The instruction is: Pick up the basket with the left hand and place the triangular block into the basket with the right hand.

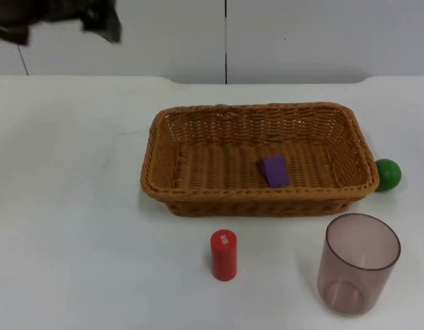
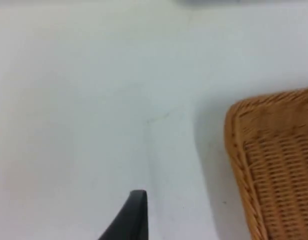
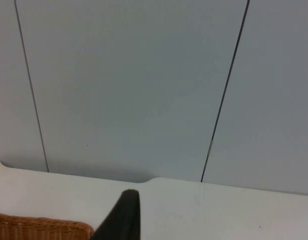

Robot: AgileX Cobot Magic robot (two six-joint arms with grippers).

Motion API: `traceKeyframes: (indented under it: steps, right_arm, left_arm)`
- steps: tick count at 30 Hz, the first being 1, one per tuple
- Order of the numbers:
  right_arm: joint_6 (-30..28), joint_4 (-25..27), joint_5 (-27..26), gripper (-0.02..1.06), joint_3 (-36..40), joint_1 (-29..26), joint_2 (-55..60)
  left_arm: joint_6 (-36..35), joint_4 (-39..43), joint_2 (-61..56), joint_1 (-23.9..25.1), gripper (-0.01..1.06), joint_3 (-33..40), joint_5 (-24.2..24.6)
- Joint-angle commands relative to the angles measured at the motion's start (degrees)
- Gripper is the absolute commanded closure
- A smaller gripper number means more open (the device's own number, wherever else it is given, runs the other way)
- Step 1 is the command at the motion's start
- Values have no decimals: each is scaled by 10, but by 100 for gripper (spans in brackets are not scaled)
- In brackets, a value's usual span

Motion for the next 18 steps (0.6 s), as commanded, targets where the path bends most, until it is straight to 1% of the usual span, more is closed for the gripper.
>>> traceKeyframes:
  steps: [1, 2, 3, 4, 7, 8, 9, 10, 11, 12, 13, 15, 16, 18]
  right_arm:
    - [-3, 0, 10, 0, 0, -5, -4]
    - [-3, 0, 19, 0, 0, -5, -4]
    - [-3, 0, 19, 0, 0, -5, -4]
    - [-3, 0, 24, 0, 0, -5, -4]
    - [-3, 0, 38, 0, 0, -5, -4]
    - [-3, 0, 38, 0, 0, -5, -4]
    - [-3, -2, 45, 0, 0, -5, -4]
    - [-3, -2, 48, 0, 0, -5, -4]
    - [-1, -2, 50, 0, 0, -5, -4]
    - [-1, -3, 50, 0, 0, -5, -5]
    - [-1, -3, 50, 0, 0, -5, -5]
    - [-1, -4, 49, 0, 0, -5, -6]
    - [-1, -4, 38, 0, 0, -5, -6]
    - [5, -1, 8, 0, 0, -5, -11]
  left_arm:
    - [-7, 13, -65, -2, 0, 30, -7]
    - [-7, 25, -105, 1, 0, 45, -5]
    - [-7, 25, -105, 1, 0, 45, -5]
    - [-14, 46, -137, 4, 0, 53, 2]
    - [-64, 147, -233, 17, 0, 55, 48]
    - [-64, 147, -233, 17, 0, 55, 48]
    - [-80, 195, -271, 26, 0, 55, 53]
    - [-80, 214, -299, 32, 0, 55, 53]
    - [-82, 228, -328, 38, 0, 55, 53]
    - [-99, 237, -352, 43, 0, 54, 53]
    - [-99, 237, -352, 43, 0, 54, 53]
    - [-143, 243, -399, 49, 0, 54, 53]
    - [-144, 250, -413, 49, 0, 54, 55]
    - [-144, 255, -435, 49, 0, 46, 85]
